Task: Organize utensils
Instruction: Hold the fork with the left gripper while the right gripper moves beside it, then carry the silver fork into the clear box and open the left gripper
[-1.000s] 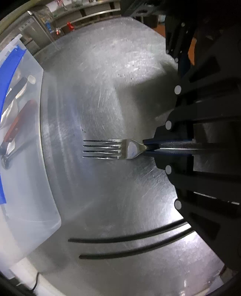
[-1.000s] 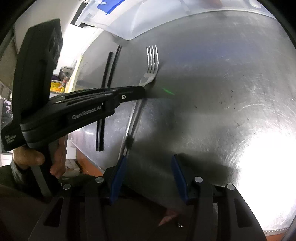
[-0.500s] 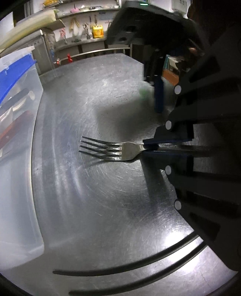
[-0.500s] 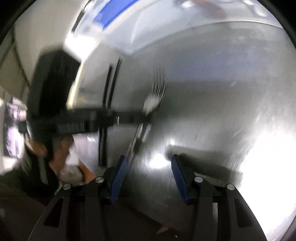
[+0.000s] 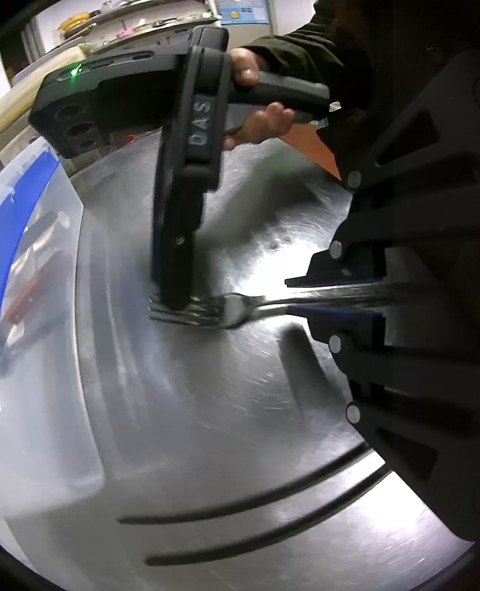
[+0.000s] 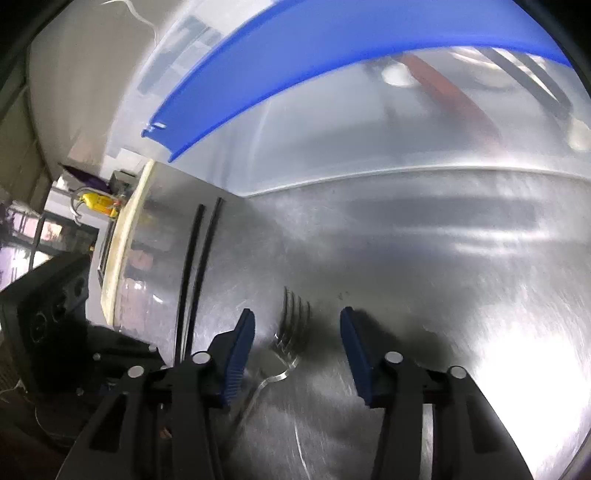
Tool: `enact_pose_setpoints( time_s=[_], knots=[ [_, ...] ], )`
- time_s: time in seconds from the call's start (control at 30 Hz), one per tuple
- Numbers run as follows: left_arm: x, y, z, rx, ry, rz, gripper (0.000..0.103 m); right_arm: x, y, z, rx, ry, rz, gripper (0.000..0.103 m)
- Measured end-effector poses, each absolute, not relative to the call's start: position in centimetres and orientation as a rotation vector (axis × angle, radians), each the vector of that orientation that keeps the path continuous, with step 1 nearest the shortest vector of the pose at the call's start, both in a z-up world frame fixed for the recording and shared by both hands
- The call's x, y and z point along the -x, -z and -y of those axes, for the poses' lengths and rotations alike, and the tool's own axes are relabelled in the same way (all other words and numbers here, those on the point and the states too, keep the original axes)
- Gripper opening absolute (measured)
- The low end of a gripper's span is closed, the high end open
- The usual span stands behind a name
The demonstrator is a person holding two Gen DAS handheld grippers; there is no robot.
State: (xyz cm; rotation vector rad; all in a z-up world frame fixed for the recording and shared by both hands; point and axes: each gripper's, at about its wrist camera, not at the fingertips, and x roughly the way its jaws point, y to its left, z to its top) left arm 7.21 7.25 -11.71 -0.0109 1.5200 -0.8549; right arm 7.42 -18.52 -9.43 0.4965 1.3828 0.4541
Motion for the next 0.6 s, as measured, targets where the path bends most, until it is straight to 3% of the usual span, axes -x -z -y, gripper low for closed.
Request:
enact_pose_setpoints(
  time_s=[0.13, 0.2, 0.43, 0.6],
  knots=[
    [-6.2, 12.1, -8.9, 0.048, 0.831, -1.542, 0.007, -7.7, 9.9, 17.7, -0.494, -0.486, -1.378, 0.029],
    [-6.0, 12.3, -9.2, 0.067, 0.825, -1.548, 0.007, -7.8, 10.3, 17.3, -0.48, -0.483, -1.39, 0.012],
    [-5.5, 12.8, -10.4, 0.121, 0.831, -1.563, 0.008, -7.1, 9.7, 17.5, -0.536, -0.518, -1.377, 0.003],
    [-5.1, 12.2, -10.4, 0.104, 0.868, -1.551, 0.008, -6.3, 8.4, 18.2, -0.542, -0.514, -1.352, 0.003]
  ],
)
